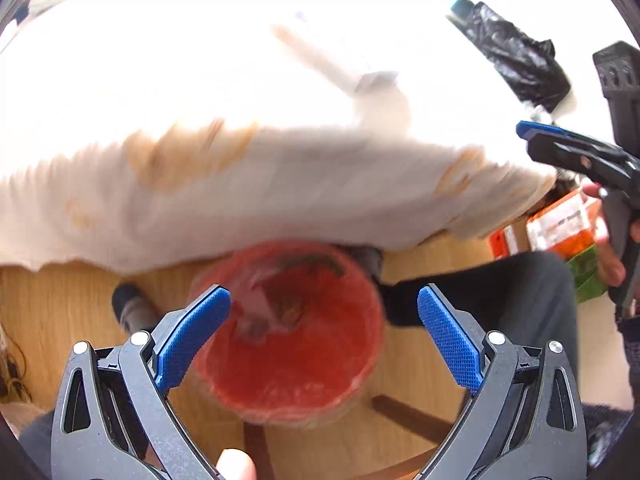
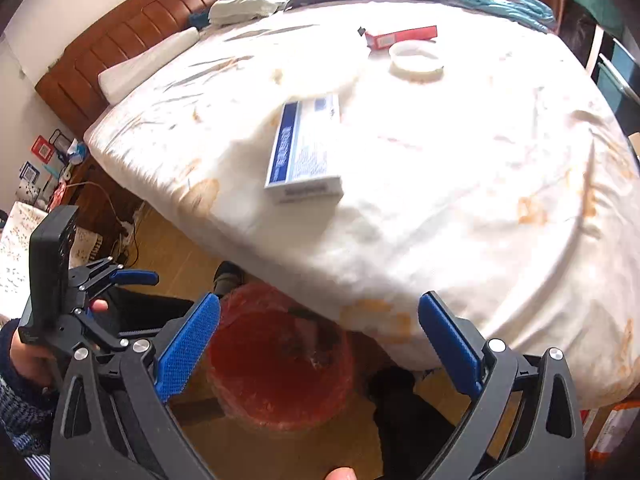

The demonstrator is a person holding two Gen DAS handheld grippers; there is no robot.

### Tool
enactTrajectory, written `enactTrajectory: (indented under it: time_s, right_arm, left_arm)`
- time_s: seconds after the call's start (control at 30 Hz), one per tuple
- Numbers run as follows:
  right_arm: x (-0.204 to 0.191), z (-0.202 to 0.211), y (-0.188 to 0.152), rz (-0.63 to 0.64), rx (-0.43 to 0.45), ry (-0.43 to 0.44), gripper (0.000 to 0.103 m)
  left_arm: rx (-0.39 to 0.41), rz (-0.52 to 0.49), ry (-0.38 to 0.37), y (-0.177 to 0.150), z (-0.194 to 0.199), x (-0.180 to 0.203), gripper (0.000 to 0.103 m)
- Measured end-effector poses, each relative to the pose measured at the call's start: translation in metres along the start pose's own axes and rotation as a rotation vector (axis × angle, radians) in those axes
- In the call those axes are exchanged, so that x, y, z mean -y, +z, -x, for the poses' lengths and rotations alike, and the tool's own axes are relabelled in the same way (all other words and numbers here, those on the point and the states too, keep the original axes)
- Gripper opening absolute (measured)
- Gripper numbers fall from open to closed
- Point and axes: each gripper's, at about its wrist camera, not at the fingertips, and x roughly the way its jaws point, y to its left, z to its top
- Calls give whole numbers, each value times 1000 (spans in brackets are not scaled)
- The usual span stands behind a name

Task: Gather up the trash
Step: 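Grasp the blue-and-white medicine box with the left tool while the right tool grasps the clear round lid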

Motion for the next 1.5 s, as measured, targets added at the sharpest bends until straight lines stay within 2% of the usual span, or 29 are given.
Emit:
enactTrajectory:
  time_s: [0.1,0.2,0.33,0.6,0.8,0.97,1.0,1.03,1.13,1.33,1.5]
  right_arm:
    - [22,15,26,-31,45,-19,98]
    - [44,24,52,-63,84,-57,98]
    - [72,29,74,-120,128,-64,98]
    - [104,27,96,-149,159,-116,98]
    - [123,21,118,-163,174,-137,98]
    - [129,10,146,-158,184,-161,98]
    - [130,7,153,-158,188,-166,98]
    - [131,3,160,-160,191,-170,98]
    - [133,-11,183,-168,194,-170,98]
    - [137,-59,235,-176,166,-181,98]
    - [151,-106,270,-195,135,-213,98]
  left_arm:
    - [30,14,-8,27,5,14,97]
    - [62,26,13,53,7,26,97]
    - [105,57,58,90,5,32,97]
    - [128,162,101,158,-20,33,97]
    - [125,152,194,183,-50,41,97]
    - [120,190,225,194,-72,32,97]
    - [120,191,231,195,-76,31,96]
    - [125,193,240,195,-78,29,87]
    - [138,159,245,195,-79,30,85]
    - [162,119,191,179,-59,21,83]
    - [188,116,109,152,-22,6,83]
